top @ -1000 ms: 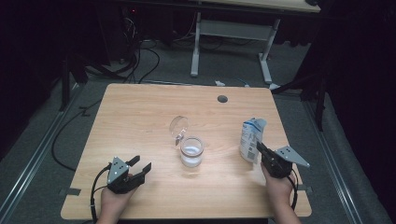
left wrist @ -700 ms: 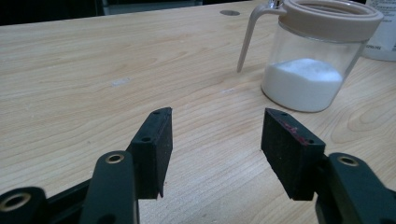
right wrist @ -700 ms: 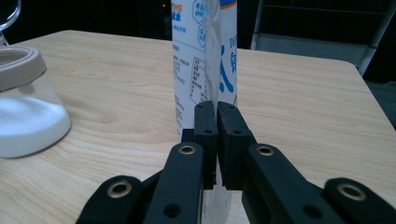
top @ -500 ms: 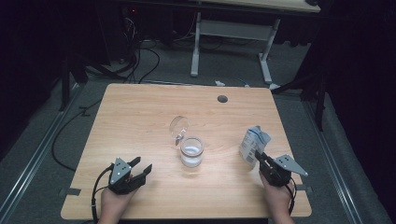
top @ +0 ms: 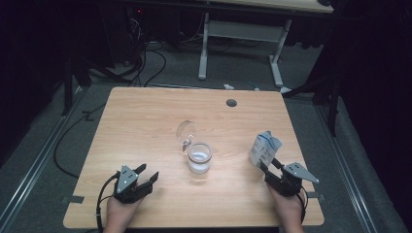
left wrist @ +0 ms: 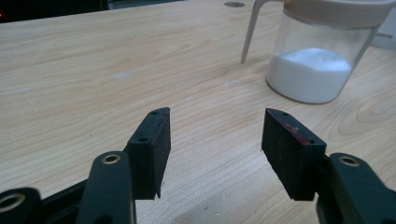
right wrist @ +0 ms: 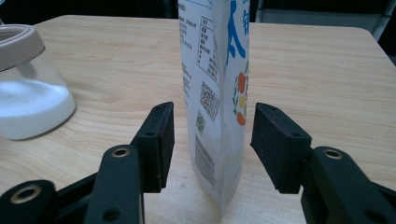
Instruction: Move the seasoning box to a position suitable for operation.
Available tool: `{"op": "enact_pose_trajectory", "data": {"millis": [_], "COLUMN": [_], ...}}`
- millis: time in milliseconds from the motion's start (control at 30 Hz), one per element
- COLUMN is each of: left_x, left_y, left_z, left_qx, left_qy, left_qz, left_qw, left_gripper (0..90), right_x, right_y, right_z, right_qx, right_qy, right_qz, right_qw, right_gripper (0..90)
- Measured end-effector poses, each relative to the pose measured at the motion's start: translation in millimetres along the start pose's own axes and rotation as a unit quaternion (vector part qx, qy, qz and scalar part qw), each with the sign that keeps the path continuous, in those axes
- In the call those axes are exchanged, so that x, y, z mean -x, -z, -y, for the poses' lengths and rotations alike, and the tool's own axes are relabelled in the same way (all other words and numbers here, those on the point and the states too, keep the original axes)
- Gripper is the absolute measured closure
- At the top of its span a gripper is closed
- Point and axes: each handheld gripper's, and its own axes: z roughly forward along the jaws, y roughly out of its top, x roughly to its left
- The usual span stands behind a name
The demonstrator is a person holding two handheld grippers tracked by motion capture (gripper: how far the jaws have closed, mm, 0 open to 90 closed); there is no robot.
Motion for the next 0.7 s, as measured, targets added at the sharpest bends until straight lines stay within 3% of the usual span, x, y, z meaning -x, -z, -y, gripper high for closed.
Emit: {"op": "enact_pose_trajectory", "data": {"millis": [300,700], "left_x": [2.3,-0.7], "left_y": [-0.9,1.5], "left_z": [-0.6,-1.1], "left_qx": [0.000,0.008], "left_qy": [-0.005,0.010], "left_qz": [-0.005,0.001], "left_qw": [1.0000,0.9999], "left_gripper": [43.4,43.7], "right_x": [-0.5,-11.0], "right_y": [9.5,23.6], "right_z": [6.7,17.0], "right_qx": [-0.009,-0.024], "right_qy": [0.010,0.024], "right_qz": [0.013,0.017], "right_qw": [0.9998,0.9993], "right_gripper": [47.1,48.6]}}
